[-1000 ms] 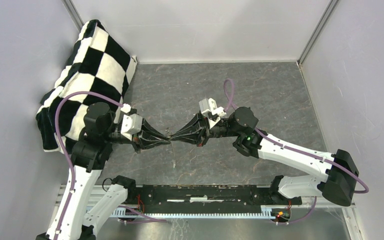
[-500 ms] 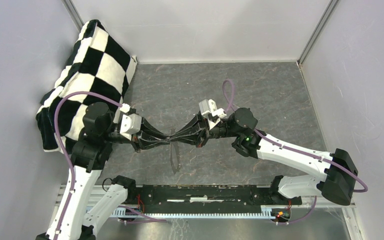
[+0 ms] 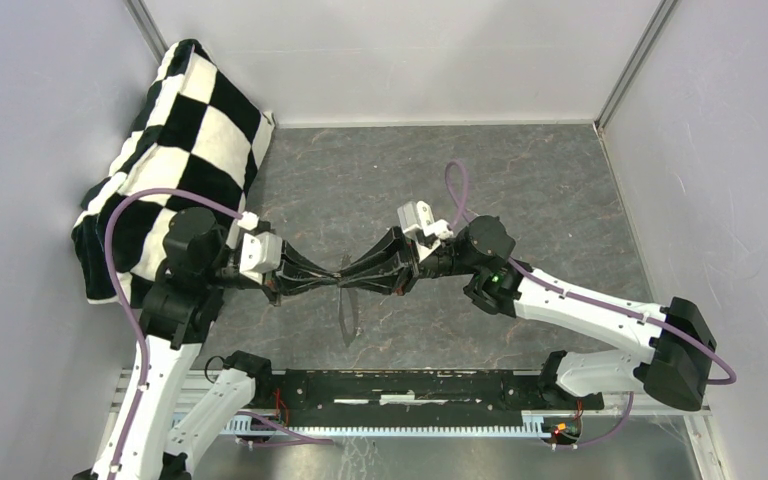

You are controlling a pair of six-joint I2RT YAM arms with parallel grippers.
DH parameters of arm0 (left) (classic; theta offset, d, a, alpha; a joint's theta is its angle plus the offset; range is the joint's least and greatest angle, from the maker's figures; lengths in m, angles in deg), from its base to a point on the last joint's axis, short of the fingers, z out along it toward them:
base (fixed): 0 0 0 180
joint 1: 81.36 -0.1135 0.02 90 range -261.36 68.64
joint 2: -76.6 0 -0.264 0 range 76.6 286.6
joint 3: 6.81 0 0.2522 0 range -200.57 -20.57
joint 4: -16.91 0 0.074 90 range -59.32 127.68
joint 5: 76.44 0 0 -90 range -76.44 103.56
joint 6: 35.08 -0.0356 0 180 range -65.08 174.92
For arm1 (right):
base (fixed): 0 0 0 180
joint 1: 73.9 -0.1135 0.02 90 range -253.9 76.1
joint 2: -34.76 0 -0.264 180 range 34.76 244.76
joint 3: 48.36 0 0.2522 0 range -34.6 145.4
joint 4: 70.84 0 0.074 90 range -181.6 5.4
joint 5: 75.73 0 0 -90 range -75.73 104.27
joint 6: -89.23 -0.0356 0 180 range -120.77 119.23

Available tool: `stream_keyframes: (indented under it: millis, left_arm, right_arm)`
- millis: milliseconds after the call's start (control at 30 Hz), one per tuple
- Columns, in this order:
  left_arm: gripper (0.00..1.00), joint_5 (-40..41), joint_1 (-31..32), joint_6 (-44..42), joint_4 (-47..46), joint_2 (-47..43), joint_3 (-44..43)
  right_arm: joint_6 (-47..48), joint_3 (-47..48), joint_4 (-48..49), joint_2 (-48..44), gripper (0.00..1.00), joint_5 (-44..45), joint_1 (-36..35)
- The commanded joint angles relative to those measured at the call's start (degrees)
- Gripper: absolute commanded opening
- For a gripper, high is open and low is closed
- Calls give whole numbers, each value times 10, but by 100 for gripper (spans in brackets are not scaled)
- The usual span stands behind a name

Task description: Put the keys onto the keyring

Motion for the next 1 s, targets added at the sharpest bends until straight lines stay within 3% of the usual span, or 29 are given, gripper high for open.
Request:
stream_keyframes:
  millis: [0,133,467,833,900,967]
  left_arm:
    - [2,32,0,-144,19,-26,0]
    - [2,72,0,-325,75,-58,11]
    - [2,102,0,-619,226,-77,0]
    - [2,105,0,-746,286,-101,5]
    - [2,106,0,-734,287,-99,3]
    - [2,105,0,-683,279,-90,-3]
  right_arm:
    - [52,8,-36,-27,31,-13,-8]
    - [120,31,-113,-44,39,-3,-7]
    - [180,63,-202,-49,40,16,-5]
    - [210,66,-258,-63,39,62,-1]
    - [213,62,-268,-67,42,93,2]
    - [209,51,-275,-72,54,144,8]
